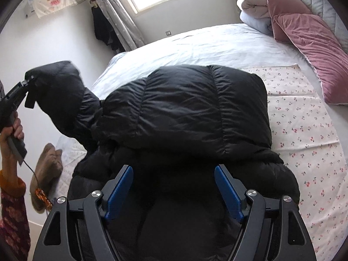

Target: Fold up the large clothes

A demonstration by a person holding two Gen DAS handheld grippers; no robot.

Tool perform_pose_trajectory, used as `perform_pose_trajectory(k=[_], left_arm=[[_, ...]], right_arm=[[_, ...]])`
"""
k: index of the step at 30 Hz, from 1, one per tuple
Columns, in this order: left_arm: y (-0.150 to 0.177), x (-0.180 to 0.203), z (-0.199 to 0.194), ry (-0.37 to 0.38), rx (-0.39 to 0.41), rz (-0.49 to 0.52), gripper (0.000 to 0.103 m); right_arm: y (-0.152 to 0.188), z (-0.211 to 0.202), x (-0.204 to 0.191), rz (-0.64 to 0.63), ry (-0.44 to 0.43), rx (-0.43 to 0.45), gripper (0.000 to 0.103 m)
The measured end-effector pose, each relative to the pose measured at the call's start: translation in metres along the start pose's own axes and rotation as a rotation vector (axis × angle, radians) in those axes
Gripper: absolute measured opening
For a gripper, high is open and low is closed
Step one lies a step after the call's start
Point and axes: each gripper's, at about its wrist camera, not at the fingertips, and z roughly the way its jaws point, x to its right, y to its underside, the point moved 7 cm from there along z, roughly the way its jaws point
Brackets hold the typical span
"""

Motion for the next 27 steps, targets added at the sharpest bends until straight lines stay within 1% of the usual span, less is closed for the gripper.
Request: perform_pose_trajectory(k=[1, 2, 3, 4, 5, 6, 7, 8, 9, 10, 11, 12, 13, 14, 16, 18, 20, 22, 25, 27], left_arm=[[0.01, 0.022, 0.014, 0.045, -0.036, 0.022, 0.004], [0.019, 0.033, 0.025, 0.076, -0.062, 0.039, 0.005], [0.037, 0.059, 0.044, 0.137, -0.112, 0.064, 0.005], [0.052, 0.074, 0.06, 0.194, -0.163, 0.067, 0.008], [0.062, 0.084, 0.071, 0.238, -0.205, 0.061, 0.019], [0.087, 0.099, 0.09, 0.311, -0.28, 0.043, 0.026], [0.103, 0.11, 0.099, 0.34, -0.322, 0.026, 0.039], [0.117, 0.114, 0.106, 0.346, -0.355, 0.005, 0.047], [0.127, 0.113, 0.106, 0.347, -0.367, -0.014, 0.049], [0.134, 0.113, 0.105, 0.354, -0.367, -0.034, 0.052], [0.137, 0.114, 0.099, 0.377, -0.356, -0.053, 0.059], [0.14, 0.114, 0.087, 0.422, -0.335, -0.072, 0.064], [0.142, 0.111, 0.071, 0.448, -0.322, -0.074, 0.072], [0.142, 0.111, 0.061, 0.467, -0.299, -0.064, 0.077], [0.139, 0.106, 0.045, 0.485, -0.24, -0.043, 0.081], [0.139, 0.095, 0.034, 0.495, -0.215, -0.064, 0.081], [0.141, 0.082, 0.033, 0.5, -0.218, -0.092, 0.081], [0.14, 0.075, 0.032, 0.497, -0.212, -0.107, 0.081], [0.146, 0.06, 0.029, 0.501, -0.204, -0.13, 0.081], [0.148, 0.063, 0.032, 0.499, -0.2, -0.133, 0.081]], right_arm=[[-0.003, -0.001, 0.0, 0.005, -0.001, 0.011, 0.078], [-0.007, -0.001, 0.001, 0.015, 0.001, 0.027, 0.078], [-0.011, -0.002, 0.002, 0.022, 0.001, 0.036, 0.078], [-0.016, -0.002, 0.004, 0.03, -0.003, 0.048, 0.078], [-0.019, -0.001, 0.004, 0.036, -0.007, 0.055, 0.078], [-0.024, 0.0, 0.006, 0.051, -0.014, 0.065, 0.078], [-0.028, 0.001, 0.007, 0.064, -0.016, 0.068, 0.078], [-0.029, 0.001, 0.007, 0.074, -0.017, 0.07, 0.078], [-0.032, 0.001, 0.008, 0.088, -0.022, 0.072, 0.078], [-0.035, 0.0, 0.008, 0.097, -0.03, 0.075, 0.078], [-0.037, -0.001, 0.008, 0.099, -0.036, 0.077, 0.078], [-0.04, -0.003, 0.007, 0.098, -0.045, 0.081, 0.078], [-0.043, -0.006, 0.004, 0.09, -0.054, 0.083, 0.078], [-0.047, -0.007, -0.001, 0.076, -0.058, 0.083, 0.078], [-0.057, -0.008, -0.014, 0.045, -0.063, 0.083, 0.078], [-0.072, -0.008, -0.038, -0.015, -0.081, 0.085, 0.079], [-0.083, 0.0, -0.064, -0.082, -0.125, 0.059, 0.079], [-0.091, 0.021, -0.095, -0.111, -0.205, -0.028, 0.078], [-0.097, 0.049, -0.13, -0.145, -0.283, -0.119, 0.078], [-0.097, 0.066, -0.146, -0.146, -0.321, -0.176, 0.078]])
